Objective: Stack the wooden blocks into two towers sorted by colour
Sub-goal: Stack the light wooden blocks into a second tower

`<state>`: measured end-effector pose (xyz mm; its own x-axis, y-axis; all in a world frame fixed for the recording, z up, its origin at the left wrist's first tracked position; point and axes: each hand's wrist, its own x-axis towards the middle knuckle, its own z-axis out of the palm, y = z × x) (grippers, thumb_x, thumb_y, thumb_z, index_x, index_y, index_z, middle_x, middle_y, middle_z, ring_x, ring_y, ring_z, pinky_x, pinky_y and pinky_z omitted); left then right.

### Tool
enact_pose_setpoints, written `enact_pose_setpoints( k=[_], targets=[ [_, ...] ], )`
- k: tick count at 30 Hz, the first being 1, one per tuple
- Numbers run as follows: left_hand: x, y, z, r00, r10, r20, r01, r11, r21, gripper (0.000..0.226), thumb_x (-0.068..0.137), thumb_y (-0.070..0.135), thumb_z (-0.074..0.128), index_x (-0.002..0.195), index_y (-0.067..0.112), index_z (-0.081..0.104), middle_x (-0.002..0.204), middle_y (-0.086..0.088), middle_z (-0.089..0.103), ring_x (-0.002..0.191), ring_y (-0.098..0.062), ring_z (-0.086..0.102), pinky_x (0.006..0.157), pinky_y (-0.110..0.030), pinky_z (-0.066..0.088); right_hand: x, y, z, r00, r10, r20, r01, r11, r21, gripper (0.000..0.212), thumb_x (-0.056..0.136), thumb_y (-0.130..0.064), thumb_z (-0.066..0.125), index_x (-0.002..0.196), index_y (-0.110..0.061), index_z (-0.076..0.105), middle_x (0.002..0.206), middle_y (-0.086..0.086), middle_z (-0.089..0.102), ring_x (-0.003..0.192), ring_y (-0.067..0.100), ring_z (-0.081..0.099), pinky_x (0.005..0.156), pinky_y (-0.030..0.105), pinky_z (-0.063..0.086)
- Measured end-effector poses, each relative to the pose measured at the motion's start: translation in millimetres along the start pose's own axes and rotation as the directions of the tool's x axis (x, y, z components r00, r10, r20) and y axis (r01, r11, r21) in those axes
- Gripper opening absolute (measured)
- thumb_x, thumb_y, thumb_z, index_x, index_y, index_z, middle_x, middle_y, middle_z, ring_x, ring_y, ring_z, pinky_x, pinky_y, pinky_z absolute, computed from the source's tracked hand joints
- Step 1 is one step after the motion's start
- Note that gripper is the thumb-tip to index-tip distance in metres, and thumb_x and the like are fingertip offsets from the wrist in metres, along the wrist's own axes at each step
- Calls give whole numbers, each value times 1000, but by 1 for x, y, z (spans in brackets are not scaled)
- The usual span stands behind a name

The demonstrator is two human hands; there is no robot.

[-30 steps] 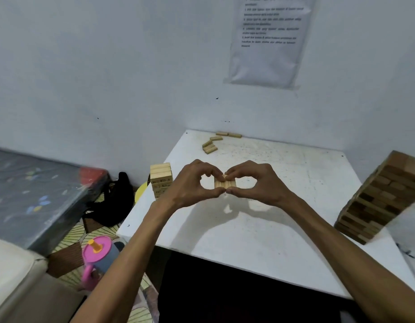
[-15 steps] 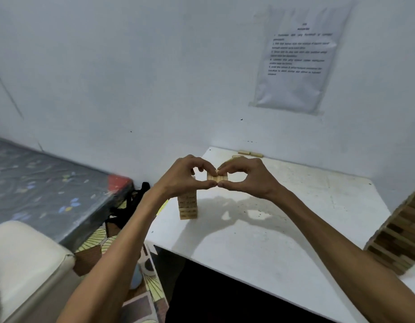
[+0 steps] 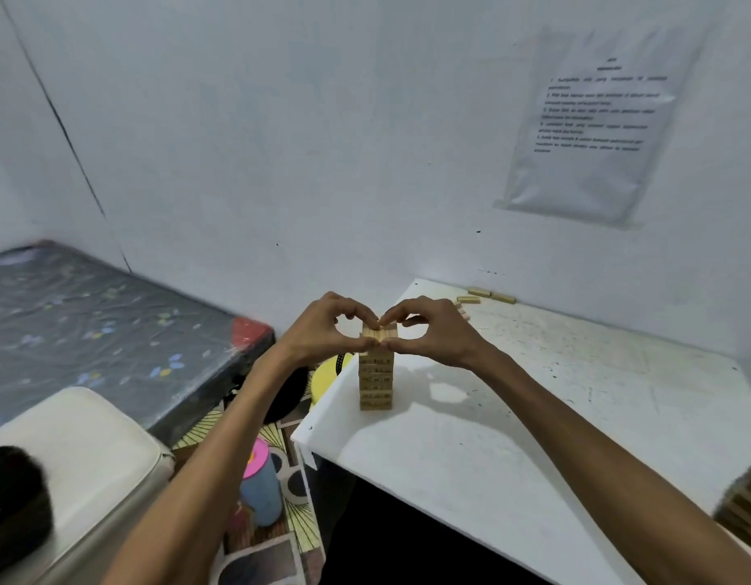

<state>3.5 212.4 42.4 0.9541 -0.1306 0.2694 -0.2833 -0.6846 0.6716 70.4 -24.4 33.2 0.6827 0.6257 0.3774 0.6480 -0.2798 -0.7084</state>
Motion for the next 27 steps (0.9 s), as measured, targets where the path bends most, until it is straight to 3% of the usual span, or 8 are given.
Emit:
enact_pose_setpoints(
  k=[4, 12, 22, 27],
  targets=[
    [-3, -7, 1, 999, -39, -8, 40, 999, 14, 44, 65, 59, 78, 107, 46, 72, 116, 12, 64, 115, -1, 52, 95, -30, 46, 3, 0, 6, 999, 26, 38, -24, 998, -56, 39, 81, -36, 87, 116, -33, 71, 109, -22, 71, 108, 2, 60, 93, 30, 53],
    [-4, -16, 5, 999, -39, 3, 39, 999, 0, 59, 69, 56, 78, 124, 39, 64, 115, 28, 69, 116, -5, 51, 90, -27, 43, 4, 6, 10, 996, 62, 57, -56, 993, -102, 52, 80, -43, 87, 126, -40, 62, 114, -24, 69, 112, 2, 56, 93, 26, 46],
    [-6, -17, 8, 999, -50, 11, 50, 999, -12, 67, 65, 65, 73, 125, 40, 63, 115, 30, 68, 116, -4, 51, 89, -26, 42, 3, 9, 13, 995, 74, 70, -65, 991, -115, 51, 81, -42, 86, 126, -41, 62, 114, -24, 69, 113, 3, 56, 91, 26, 44],
    [-6, -19, 8, 999, -46, 0, 46, 999, -20, 60, 69, 57, 77, 125, 40, 63, 114, 32, 68, 116, -5, 51, 87, -26, 40, 3, 10, 14, 995, 69, 70, -60, 991, -122, 51, 82, -42, 86, 126, -41, 62, 115, -26, 69, 111, 3, 56, 89, 23, 43]
  ],
)
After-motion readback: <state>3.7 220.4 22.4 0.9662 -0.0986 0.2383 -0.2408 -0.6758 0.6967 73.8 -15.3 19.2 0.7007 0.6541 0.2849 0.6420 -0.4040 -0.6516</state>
